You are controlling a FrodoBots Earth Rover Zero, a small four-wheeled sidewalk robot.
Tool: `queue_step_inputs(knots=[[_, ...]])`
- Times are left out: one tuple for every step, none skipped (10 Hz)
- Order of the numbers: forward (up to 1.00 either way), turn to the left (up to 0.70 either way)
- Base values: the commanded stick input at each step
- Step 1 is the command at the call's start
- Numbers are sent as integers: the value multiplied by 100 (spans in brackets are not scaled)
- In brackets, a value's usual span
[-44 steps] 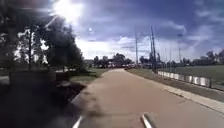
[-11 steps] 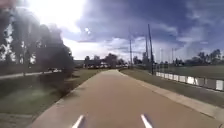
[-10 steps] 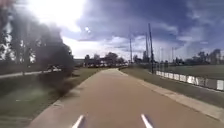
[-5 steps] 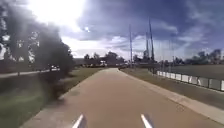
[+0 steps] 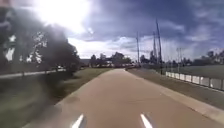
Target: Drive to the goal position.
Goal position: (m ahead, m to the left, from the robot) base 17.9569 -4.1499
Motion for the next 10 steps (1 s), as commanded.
queue_step_inputs(knots=[[100,0],[100,0],[100,0],[100,0],[100,0],[100,0],[100,0],[100,0],[100,0],[100,0]])
